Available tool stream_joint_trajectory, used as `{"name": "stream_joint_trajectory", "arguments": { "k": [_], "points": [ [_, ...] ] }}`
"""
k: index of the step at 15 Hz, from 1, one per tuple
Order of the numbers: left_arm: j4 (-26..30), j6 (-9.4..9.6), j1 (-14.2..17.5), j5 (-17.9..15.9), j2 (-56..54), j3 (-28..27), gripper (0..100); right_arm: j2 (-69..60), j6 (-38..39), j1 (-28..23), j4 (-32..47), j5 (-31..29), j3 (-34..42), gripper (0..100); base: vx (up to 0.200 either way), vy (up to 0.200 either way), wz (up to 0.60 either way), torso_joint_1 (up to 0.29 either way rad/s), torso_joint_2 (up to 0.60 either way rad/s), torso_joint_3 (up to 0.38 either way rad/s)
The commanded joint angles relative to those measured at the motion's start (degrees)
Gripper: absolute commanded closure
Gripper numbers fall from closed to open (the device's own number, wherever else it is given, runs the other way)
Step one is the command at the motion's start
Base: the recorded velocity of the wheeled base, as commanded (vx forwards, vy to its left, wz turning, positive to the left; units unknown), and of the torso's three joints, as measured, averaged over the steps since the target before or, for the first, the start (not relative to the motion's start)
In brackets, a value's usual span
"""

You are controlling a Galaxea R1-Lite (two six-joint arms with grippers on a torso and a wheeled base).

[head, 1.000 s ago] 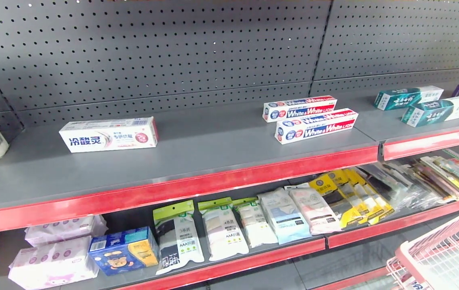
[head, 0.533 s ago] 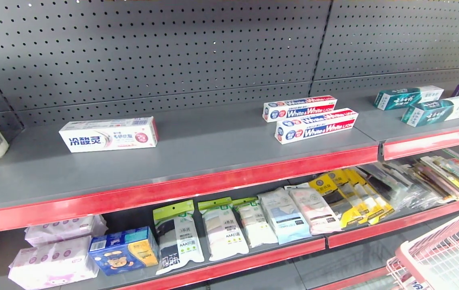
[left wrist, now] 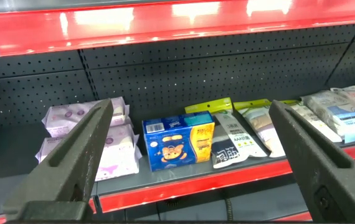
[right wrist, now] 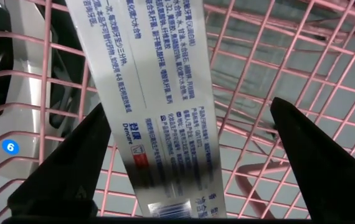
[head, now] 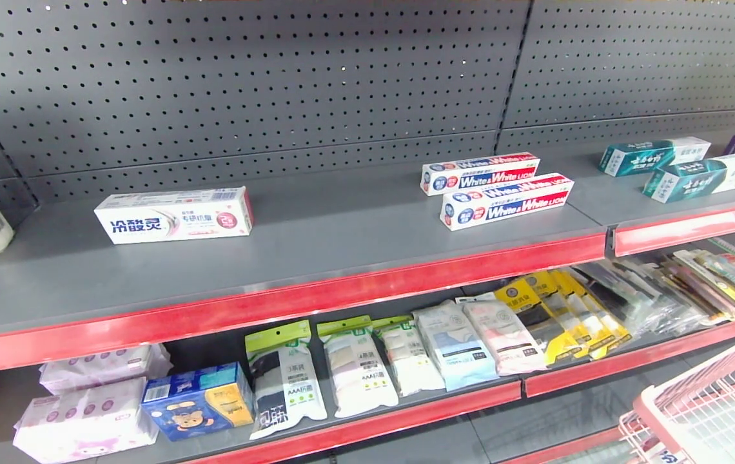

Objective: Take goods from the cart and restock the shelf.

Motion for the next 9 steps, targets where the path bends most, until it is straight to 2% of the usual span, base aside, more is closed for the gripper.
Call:
{"name": "stream_joint_trajectory", "arguments": {
  "k": [1, 9],
  "points": [
    [-0.01, 0.02, 0.02, 0.02, 0.02, 0.01, 0, 0.3, -0.07, 0.0, -0.06, -0.01, -0.1, 0, 0.0, 0.0, 0.0, 0.0, 0.0, 0.0],
    [-0.01, -0.06, 0.02, 0.02, 0.02, 0.01, 0, 0.83, -0.69, 0.0, -1.02, -0.89, -0.01, 0, 0.0, 0.0, 0.0, 0.0, 0.0, 0.0]
  ]
}}
